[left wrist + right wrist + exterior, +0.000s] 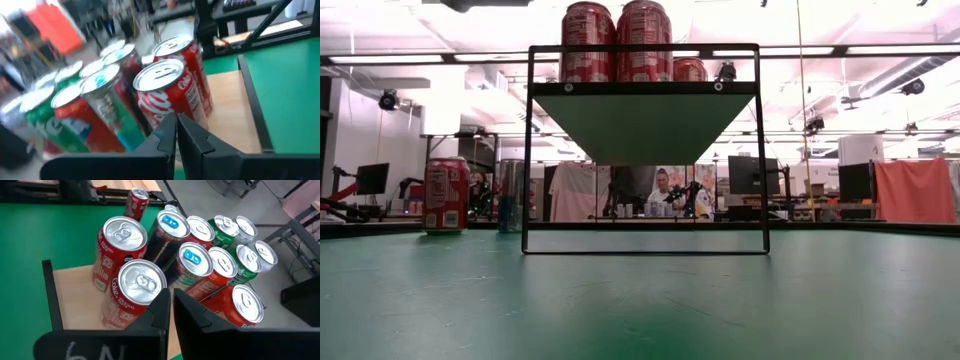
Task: Place canned beverage on shelf
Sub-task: Put the green can on the shelf
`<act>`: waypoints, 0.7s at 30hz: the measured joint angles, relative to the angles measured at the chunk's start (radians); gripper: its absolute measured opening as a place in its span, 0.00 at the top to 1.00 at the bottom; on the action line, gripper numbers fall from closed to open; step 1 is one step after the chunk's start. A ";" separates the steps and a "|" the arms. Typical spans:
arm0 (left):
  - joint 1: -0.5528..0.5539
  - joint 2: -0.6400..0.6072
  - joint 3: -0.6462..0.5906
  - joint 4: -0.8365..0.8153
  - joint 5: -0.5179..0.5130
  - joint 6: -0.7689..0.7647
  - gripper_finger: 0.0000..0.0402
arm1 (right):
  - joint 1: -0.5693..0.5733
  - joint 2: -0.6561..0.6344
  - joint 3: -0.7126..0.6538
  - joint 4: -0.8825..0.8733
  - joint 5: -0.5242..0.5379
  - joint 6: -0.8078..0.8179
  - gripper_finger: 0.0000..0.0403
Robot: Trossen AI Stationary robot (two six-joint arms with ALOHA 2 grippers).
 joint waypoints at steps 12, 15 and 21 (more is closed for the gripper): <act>-0.009 0.130 0.541 -1.083 0.285 -0.855 1.00 | -0.002 0.000 -0.003 0.001 -0.038 -0.045 0.97; -0.032 0.178 0.602 -1.081 0.478 -0.924 1.00 | -0.002 0.000 -0.008 0.002 -0.062 -0.052 0.97; -0.128 0.277 0.654 -1.131 0.735 -1.012 1.00 | -0.002 0.000 -0.039 0.005 -0.063 -0.051 0.97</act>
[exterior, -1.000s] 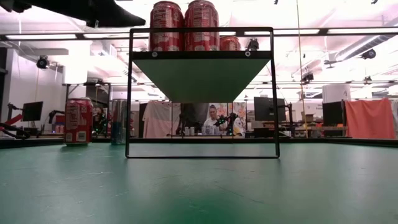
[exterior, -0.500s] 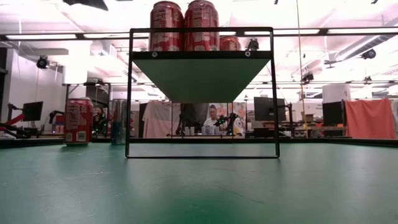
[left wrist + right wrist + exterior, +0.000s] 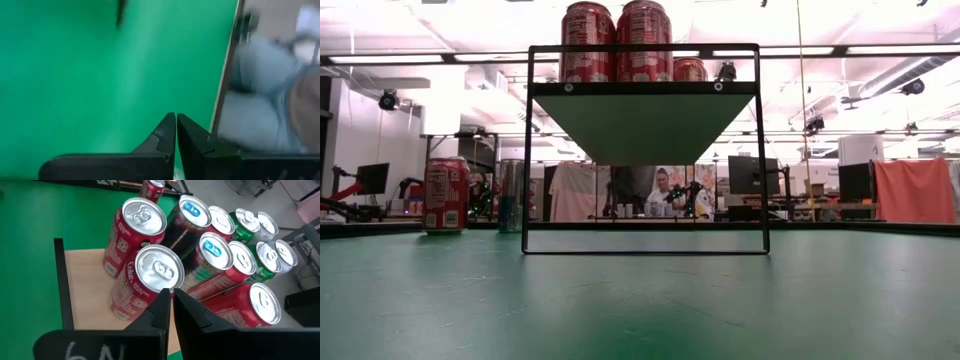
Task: Place canned beverage on shelf
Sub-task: Put the green can on the shelf
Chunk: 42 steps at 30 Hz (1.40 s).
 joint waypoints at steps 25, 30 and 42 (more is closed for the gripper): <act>-0.466 0.212 -0.045 -0.113 0.084 -0.448 0.83 | 0.001 -0.008 -0.008 0.084 -0.055 0.072 0.97; -0.522 0.274 -0.045 -0.081 0.051 -0.410 0.62 | 0.001 -0.008 -0.008 0.083 -0.055 0.072 0.97; -0.601 0.386 -0.045 -0.110 0.009 -0.392 0.17 | 0.001 -0.009 -0.008 0.083 -0.105 0.071 0.97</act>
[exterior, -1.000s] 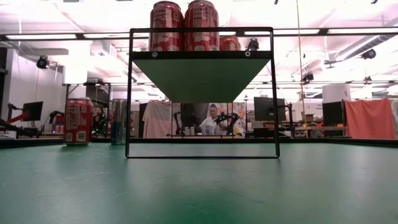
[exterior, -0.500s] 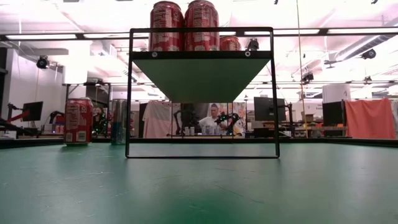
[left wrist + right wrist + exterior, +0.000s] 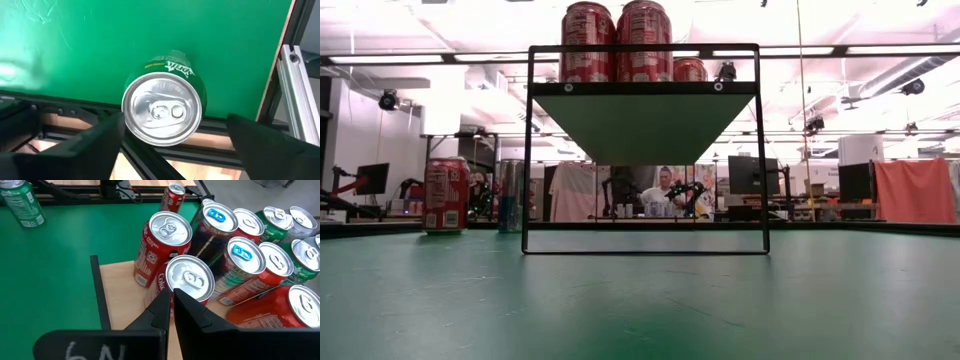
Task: Place canned beverage on shelf
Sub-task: Put the green can on the shelf
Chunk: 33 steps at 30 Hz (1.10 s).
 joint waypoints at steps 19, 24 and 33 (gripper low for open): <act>0.000 -0.034 -0.105 0.059 -0.063 -0.021 0.10 | 0.000 0.000 0.000 0.000 0.000 0.007 0.97; 0.000 -0.033 -0.164 0.159 -0.064 -0.034 0.10 | 0.000 0.000 0.000 0.000 0.000 0.015 0.97; -0.001 -0.032 -0.200 0.167 -0.056 -0.045 0.28 | 0.000 0.000 -0.001 0.000 -0.001 0.017 0.97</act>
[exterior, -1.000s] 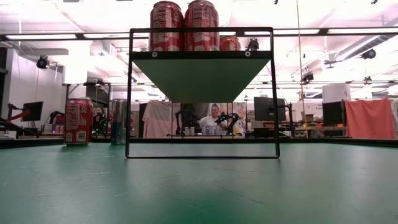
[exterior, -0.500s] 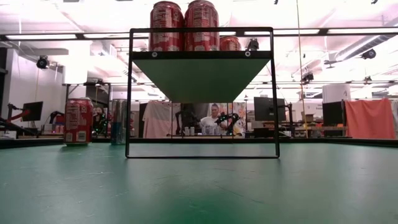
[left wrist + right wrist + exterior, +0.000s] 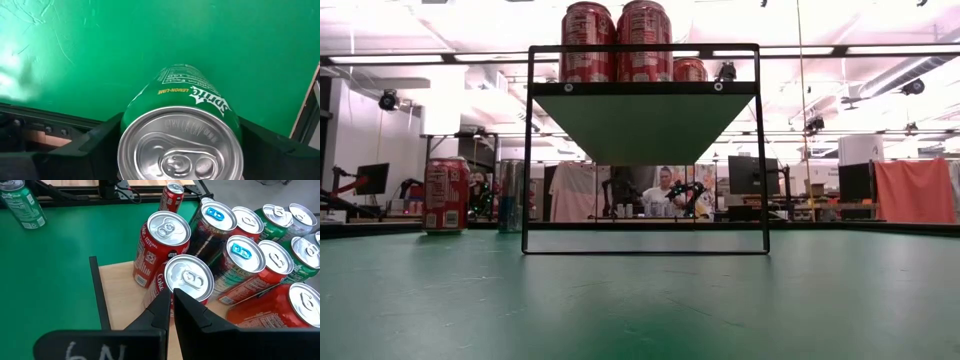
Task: Place canned beverage on shelf
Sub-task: Put the green can on the shelf
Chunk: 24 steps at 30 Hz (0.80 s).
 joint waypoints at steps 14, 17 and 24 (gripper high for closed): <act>0.050 -0.007 0.375 -0.206 -0.266 0.161 0.28 | 0.033 -0.002 0.071 0.032 0.009 -0.062 0.97; 0.094 -0.006 0.460 -0.209 -0.325 0.298 0.28 | 0.051 -0.002 0.090 0.066 -0.043 -0.108 0.97; 0.207 -0.004 0.564 -0.201 -0.374 0.644 0.28 | 0.057 0.014 0.075 0.197 -0.347 -0.123 0.95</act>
